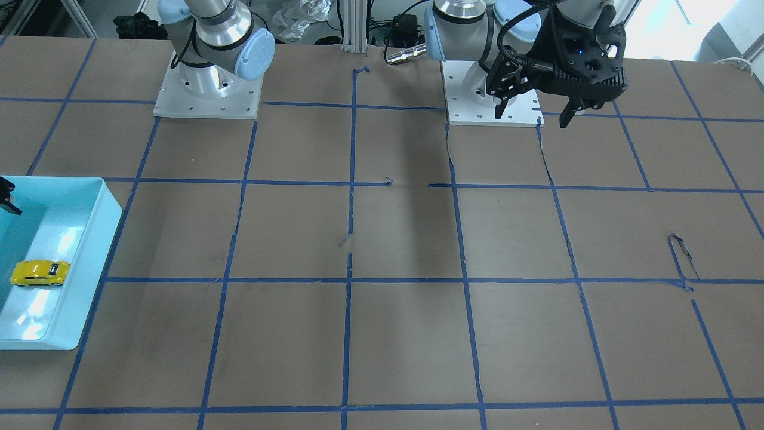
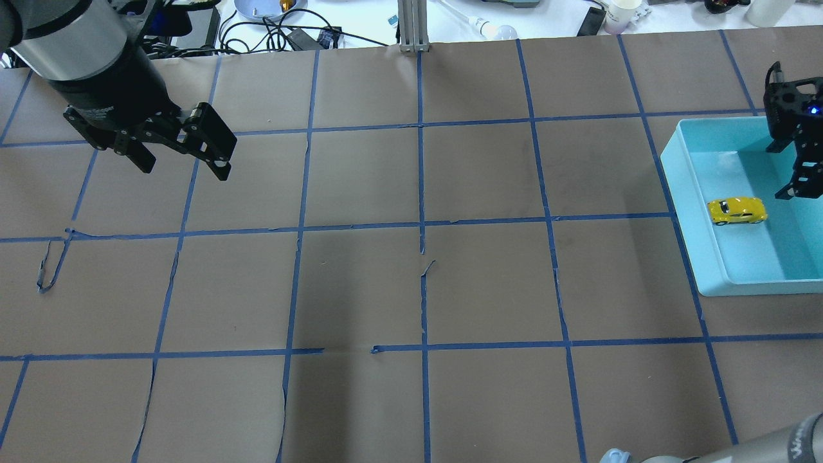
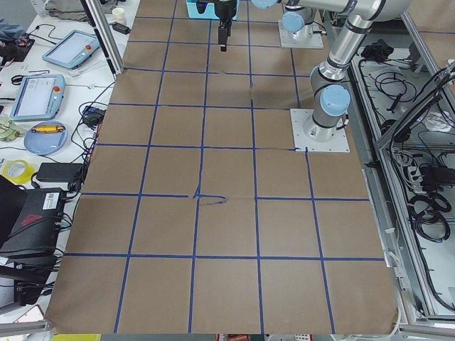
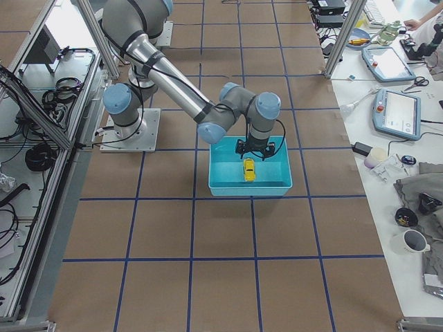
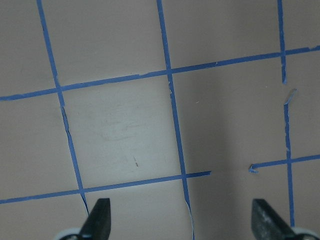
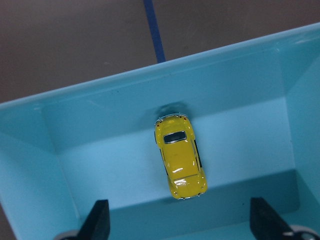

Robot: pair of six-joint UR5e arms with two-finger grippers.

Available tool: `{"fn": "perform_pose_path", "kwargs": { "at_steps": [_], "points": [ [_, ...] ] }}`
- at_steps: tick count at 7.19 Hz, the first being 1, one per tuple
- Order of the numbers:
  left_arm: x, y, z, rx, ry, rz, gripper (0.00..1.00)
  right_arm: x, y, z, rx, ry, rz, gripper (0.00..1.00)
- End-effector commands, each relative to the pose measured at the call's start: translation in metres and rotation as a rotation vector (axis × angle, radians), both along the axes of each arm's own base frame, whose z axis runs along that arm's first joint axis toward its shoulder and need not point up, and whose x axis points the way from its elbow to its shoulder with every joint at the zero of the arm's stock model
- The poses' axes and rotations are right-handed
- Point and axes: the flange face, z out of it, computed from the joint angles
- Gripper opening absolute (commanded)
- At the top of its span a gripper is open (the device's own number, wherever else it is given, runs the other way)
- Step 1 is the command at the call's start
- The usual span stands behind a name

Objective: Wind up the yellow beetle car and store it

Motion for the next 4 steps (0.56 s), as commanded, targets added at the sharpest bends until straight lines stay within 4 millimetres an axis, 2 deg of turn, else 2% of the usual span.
{"fn": "perform_pose_path", "kwargs": {
  "at_steps": [1,2,3,4],
  "points": [
    [0.000,0.000,0.000,0.000,0.000,0.000,1.00,0.047,0.012,0.064,0.018,0.002,-0.316,1.00],
    [0.000,0.000,0.000,0.000,0.000,0.000,1.00,0.089,0.000,0.080,0.021,-0.006,-0.521,1.00],
    [0.000,0.000,0.000,0.000,0.000,0.000,1.00,0.154,-0.008,0.090,-0.013,0.008,-0.694,1.00],
    [0.000,0.000,0.000,0.000,0.000,0.002,1.00,0.206,0.005,0.108,-0.031,0.011,-0.814,1.00]
  ]
}}
